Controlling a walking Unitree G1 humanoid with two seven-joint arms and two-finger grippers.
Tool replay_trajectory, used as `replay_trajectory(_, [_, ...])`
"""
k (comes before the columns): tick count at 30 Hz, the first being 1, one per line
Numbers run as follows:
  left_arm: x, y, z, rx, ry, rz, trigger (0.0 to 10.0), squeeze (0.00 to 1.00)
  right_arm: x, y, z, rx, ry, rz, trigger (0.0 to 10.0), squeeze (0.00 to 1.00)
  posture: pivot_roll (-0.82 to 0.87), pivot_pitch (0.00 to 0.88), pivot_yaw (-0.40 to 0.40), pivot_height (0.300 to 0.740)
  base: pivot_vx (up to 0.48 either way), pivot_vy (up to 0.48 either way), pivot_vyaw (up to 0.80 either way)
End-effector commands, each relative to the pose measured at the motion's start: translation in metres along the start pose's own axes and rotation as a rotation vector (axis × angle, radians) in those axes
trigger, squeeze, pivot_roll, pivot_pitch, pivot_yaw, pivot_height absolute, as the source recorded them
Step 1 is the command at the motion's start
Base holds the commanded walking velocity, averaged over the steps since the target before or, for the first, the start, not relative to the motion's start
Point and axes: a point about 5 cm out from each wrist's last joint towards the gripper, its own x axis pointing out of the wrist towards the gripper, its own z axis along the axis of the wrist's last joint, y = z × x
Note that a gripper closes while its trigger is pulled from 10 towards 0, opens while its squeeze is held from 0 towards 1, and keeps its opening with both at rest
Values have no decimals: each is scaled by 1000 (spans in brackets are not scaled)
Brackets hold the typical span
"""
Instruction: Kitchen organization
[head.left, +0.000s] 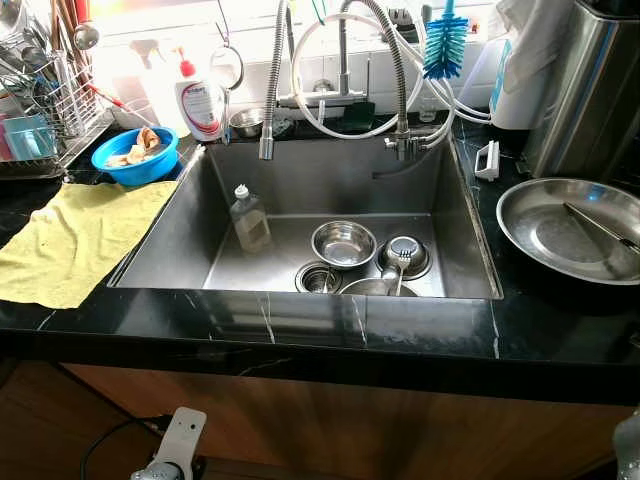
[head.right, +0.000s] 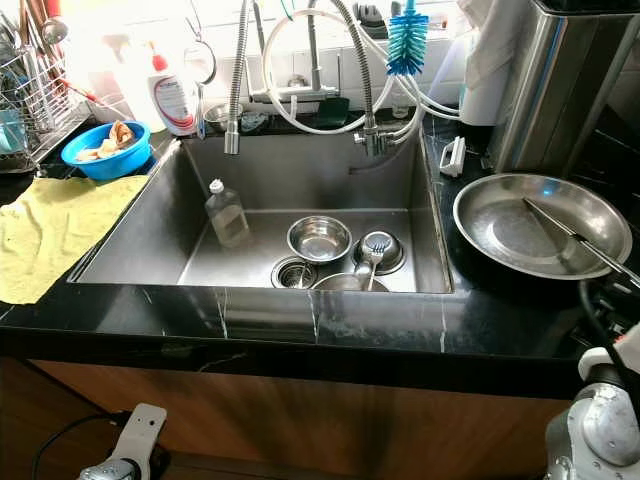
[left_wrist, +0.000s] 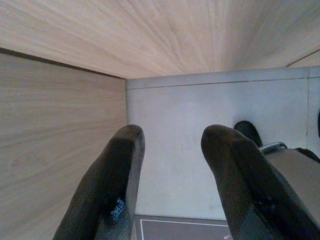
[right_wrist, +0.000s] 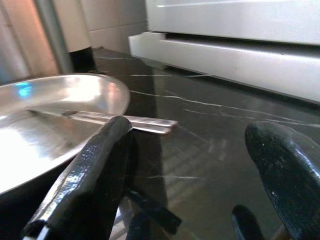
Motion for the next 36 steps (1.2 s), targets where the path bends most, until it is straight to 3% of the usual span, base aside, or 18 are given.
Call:
replay_trajectory(1, [-1,2,-4,7,15,4,10000,0,1,1,-2,17,18,-7,10000,0,-212,0,101,740,0,0,0])
replay_trajectory(28, [-1,3,-4,7,17,9,10000,0,14,10,4,46,-28,7,10000,0,-205,0,102,740,0,0,0])
replay_trajectory(30, [-1,3,-4,8,17,9,10000,0,16,11,4,49,-32,8,9020,0,-205,0,102,740,0,0,0])
replay_trajectory(31, [-1,4,-4,8,17,9,10000,0,16,11,4,50,-33,8,9020,0,-205,0,102,740,0,0,0])
replay_trajectory(33, [-1,4,-4,8,17,10,10000,0,16,11,4,49,-33,8,6784,0,-205,0,102,740,0,0,0])
replay_trajectory(34, [-1,4,-4,8,16,10,10000,0,16,11,4,52,-34,5,4431,0,-205,0,102,740,0,0,0])
replay_trajectory(36, [-1,4,-4,9,16,10,10000,0,17,11,3,52,-34,5,4314,0,-202,0,102,740,0,0,0])
